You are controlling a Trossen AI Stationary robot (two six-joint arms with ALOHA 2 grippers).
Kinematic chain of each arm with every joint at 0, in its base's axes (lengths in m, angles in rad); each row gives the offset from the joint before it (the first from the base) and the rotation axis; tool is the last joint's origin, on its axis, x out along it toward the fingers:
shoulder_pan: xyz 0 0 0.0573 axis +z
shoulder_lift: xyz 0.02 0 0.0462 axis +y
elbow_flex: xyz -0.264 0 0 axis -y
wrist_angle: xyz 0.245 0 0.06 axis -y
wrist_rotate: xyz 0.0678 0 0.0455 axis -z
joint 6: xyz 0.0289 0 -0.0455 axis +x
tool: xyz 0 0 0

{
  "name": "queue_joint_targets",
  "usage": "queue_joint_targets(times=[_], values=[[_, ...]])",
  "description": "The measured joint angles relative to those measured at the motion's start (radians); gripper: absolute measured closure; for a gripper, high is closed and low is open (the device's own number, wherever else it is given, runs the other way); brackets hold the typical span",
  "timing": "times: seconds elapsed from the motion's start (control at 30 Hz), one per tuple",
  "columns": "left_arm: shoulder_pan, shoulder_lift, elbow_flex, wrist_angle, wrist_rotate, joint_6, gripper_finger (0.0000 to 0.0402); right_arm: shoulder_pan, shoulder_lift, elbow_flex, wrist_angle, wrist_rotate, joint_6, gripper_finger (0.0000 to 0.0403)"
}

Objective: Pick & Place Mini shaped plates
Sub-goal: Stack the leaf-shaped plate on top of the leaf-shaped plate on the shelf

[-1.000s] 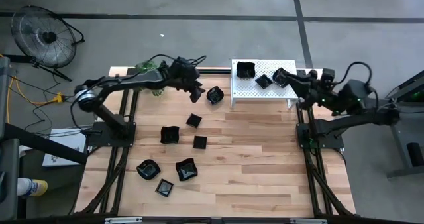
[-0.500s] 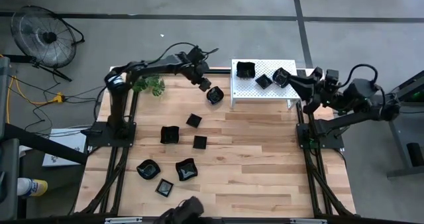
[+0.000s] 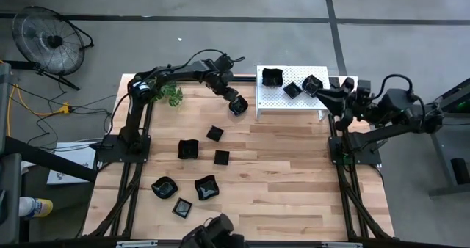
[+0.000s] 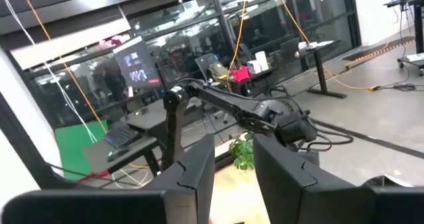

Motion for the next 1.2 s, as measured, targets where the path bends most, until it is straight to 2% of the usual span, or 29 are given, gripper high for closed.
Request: queue_joint_targets(times=[0.37, 0.63, 0.97, 1.2], values=[[-0.052, 0.016, 0.000, 0.004, -0.015, 0.000, 0.0211, 0.000, 0.000, 0.000, -0.018, -0.001, 0.003, 0.0304], [-0.048, 0.022, 0.000, -0.005, -0.046, -0.001, 0.0213, 0.000, 0.000, 0.000, -0.018, -0.033, 0.006, 0.0304], [-0.049, 0.031, -0.001, -0.001, -0.036, -0.001, 0.0288, 0.000, 0.000, 0.000, -0.035, -0.035, 0.030, 0.0304], [-0.049, 0.031, -0.001, -0.006, -0.039, 0.007, 0.0321, 0.000, 0.000, 0.000, -0.044, -0.045, 0.048, 0.0304]])
